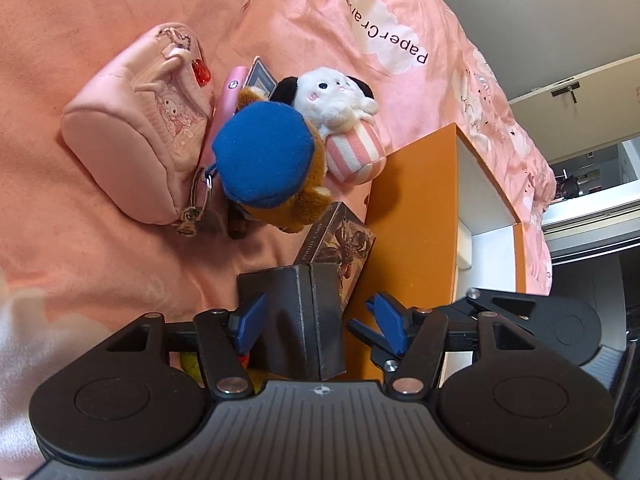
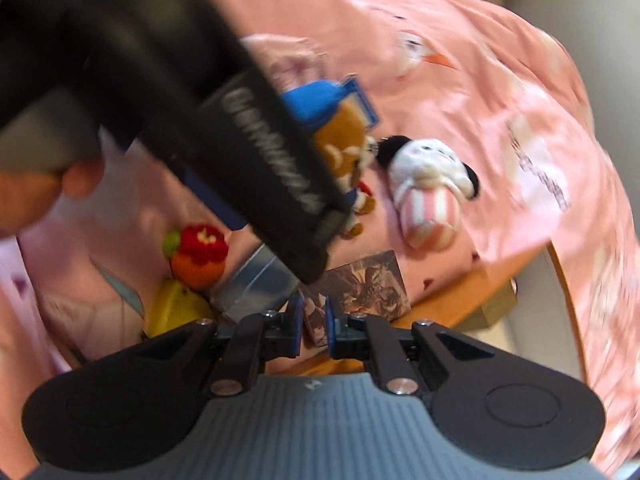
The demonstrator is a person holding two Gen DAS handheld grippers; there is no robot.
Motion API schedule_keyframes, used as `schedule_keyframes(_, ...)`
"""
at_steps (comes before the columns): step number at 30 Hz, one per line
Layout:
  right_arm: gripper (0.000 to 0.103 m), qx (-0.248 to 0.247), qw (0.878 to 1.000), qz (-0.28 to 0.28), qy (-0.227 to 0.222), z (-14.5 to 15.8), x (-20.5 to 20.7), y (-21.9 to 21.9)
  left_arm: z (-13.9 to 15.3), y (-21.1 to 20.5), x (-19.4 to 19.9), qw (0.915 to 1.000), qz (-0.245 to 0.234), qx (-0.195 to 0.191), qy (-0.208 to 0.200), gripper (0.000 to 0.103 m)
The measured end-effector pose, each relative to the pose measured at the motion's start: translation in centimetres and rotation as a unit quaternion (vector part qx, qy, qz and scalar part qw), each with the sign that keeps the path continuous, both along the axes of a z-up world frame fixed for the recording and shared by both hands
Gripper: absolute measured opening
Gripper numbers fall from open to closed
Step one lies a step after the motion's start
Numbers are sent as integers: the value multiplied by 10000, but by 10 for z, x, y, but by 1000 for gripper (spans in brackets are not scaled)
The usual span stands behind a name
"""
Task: Organize objects
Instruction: 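Lift the dark grey case with the left tool toward the shoebox, then grasp the small photo card box with the right tool while the left tool holds the grey case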
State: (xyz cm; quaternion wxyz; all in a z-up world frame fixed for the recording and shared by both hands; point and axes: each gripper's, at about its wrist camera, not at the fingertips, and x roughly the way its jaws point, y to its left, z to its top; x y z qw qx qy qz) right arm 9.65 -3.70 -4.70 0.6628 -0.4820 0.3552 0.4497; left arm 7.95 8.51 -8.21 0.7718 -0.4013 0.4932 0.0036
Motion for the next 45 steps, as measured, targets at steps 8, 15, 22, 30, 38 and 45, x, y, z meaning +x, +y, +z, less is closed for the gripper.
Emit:
schedule_keyframes(8,8,349,9952,-197,893,-9,14,-3,-8,-1,-3,9994,-178,104,280,70)
schedule_keyframes(15,9,422,9931,-412,1010,-11,24,-13,-14,-5,-3,9979,-462,331,303,43)
schedule_keyframes(22,17,326,9953,-411,817,-2,37,-15,6,-7,-10,9951,-539,815,-149,40)
schedule_keyframes(30,58,-315,9976,-371,492,-14,61,5,19,6,-17,9912,-293,1226,-398,39)
schedule_keyframes(38,72,-825,9947,-579,201,-47,66,36,13,20,-19,9904,-109,1297,-470,36)
schedule_keyframes(45,72,-1071,9911,-741,257,-54,85,44,7,31,-27,9944,160,905,-527,37)
